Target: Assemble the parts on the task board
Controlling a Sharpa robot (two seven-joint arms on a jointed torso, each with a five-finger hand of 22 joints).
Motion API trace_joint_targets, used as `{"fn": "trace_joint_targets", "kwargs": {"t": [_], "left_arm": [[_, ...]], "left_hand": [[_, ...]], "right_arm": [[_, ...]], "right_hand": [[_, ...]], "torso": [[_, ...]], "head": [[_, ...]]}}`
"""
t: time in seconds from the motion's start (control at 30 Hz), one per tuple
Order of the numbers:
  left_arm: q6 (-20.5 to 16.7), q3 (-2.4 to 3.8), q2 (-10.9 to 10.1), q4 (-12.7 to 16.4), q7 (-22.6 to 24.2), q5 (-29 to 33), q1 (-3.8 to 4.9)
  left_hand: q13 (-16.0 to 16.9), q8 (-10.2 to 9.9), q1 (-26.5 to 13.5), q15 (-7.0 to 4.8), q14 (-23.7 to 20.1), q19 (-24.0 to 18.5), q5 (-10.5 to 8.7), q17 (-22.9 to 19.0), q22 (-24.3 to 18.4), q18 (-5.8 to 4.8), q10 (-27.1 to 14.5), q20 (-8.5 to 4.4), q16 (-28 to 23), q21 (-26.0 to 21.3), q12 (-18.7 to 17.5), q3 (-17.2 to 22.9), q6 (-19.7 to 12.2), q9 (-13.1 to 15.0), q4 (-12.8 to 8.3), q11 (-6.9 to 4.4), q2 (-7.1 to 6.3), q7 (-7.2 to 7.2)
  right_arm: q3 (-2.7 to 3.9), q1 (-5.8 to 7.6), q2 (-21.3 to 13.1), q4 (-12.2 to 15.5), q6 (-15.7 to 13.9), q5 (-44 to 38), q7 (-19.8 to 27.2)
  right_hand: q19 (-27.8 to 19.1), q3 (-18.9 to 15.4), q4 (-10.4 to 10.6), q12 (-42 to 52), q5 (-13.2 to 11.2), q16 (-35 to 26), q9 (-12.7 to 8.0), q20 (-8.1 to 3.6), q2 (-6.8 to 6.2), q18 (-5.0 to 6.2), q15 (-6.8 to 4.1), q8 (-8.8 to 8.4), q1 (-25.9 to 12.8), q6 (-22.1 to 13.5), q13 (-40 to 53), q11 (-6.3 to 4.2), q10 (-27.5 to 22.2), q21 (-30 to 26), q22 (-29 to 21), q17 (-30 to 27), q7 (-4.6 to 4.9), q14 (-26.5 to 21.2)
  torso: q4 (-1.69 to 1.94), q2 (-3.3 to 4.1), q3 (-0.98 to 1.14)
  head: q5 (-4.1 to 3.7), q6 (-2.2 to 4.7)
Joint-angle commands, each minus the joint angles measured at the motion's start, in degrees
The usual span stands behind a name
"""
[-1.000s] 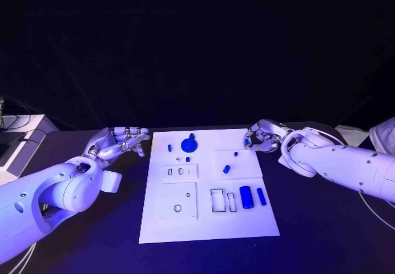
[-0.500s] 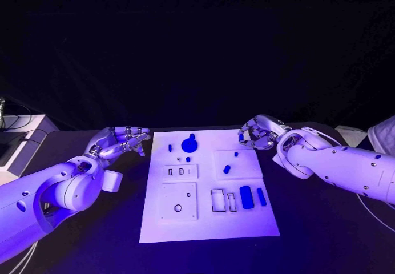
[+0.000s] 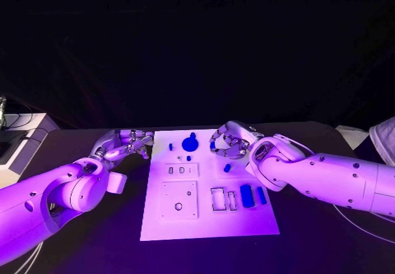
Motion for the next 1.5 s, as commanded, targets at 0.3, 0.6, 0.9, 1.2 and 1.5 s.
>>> {"fn": "trace_joint_targets", "kwargs": {"t": [0.3,0.6,0.9,1.2,1.5], "left_arm": [[0.45,0.06,0.19,0.63,-2.21,-2.62,-0.12],[1.18,0.06,0.21,0.84,-3.63,-5.04,-0.13],[2.02,0.06,0.18,0.96,-4.87,-6.71,-0.13],[2.26,0.06,0.06,0.98,-5.29,-7.12,-0.14],[2.33,0.06,0.04,1.03,-5.5,-7.48,-0.14]], "left_hand": [[12.0,4.59,-0.82,-0.78,9.75,3.25,-0.14,16.98,7.22,0.22,-7.07,-1.06,18.04,8.92,15.5,-0.98,-2.86,1.66,-1.05,-0.5,0.56,-0.6],[20.61,9.78,-1.24,-1.49,21.22,13.44,-0.08,37.15,22.77,-2.43,-10.64,-1.78,31.33,19.82,28.96,-0.75,-4.28,3.47,-0.91,-1.26,0.47,-1.29],[25.77,13.19,-1.34,-1.66,25.76,19.15,-0.06,45.74,31.66,-4.1,-12.79,-1.99,35.54,24.93,38.09,-0.19,-5.92,4.81,-0.87,-1.4,0.54,-1.47],[26.25,13.52,-1.34,-1.65,26.14,19.51,-0.07,46.49,32.24,-4.21,-12.95,-2.0,35.86,25.29,39.12,-0.05,-6.24,4.92,-0.86,-1.39,0.54,-1.45],[26.49,13.71,-1.36,-1.64,26.42,19.73,-0.07,47.06,32.62,-4.28,-13.02,-1.99,36.11,25.5,39.66,0.01,-6.36,4.97,-0.86,-1.38,0.53,-1.45]], "right_arm": [[-0.38,-1.96,3.51,4.79,0.21,-10.01,-12.44],[-0.62,-2.91,5.48,4.98,1.48,-12.82,-15.93],[-0.78,-3.53,6.93,4.2,2.56,-14.73,-17.03],[-0.88,-3.91,7.68,3.25,3.07,-15.93,-17.67],[-0.97,-4.08,8.33,1.78,3.01,-16.98,-18.14]], "right_hand": [[5.99,0.26,-0.03,0.12,0.22,0.37,0.47,-0.51,-0.11,-0.82,-0.22,0.45,-0.49,0.39,15.08,-0.25,6.0,0.35,15.08,15.07,0.04,5.98],[5.99,0.26,-0.05,0.12,0.35,0.37,0.5,-0.49,-0.27,-0.82,-0.18,0.51,-0.68,0.38,15.08,-0.25,6.0,0.35,15.08,15.07,0.04,5.98],[5.99,0.28,-0.07,0.12,0.43,0.37,0.52,-0.48,-0.35,-0.82,-0.17,0.56,-0.76,0.39,15.08,-0.26,6.0,0.35,15.08,15.07,0.02,5.98],[5.99,0.27,-0.07,0.12,0.47,0.37,0.55,-0.47,-0.5,-0.82,-0.16,0.62,-0.95,0.38,15.08,-0.26,6.0,0.35,15.08,15.07,0.03,5.98],[5.99,0.27,-0.06,0.12,0.49,0.37,0.56,-0.47,-0.62,-0.82,-0.16,0.64,-1.11,0.33,15.08,-0.24,6.0,0.35,15.08,15.07,0.04,5.98]], "torso": [[0.09,0.08,0.04],[0.03,0.07,0.06],[0.09,0.07,0.03],[-0.04,0.03,0.06],[0.07,0.05,0.07]], "head": [[0.29,-0.86],[0.76,-1.47],[0.85,-1.79],[0.99,-1.86],[0.93,-1.84]]}}
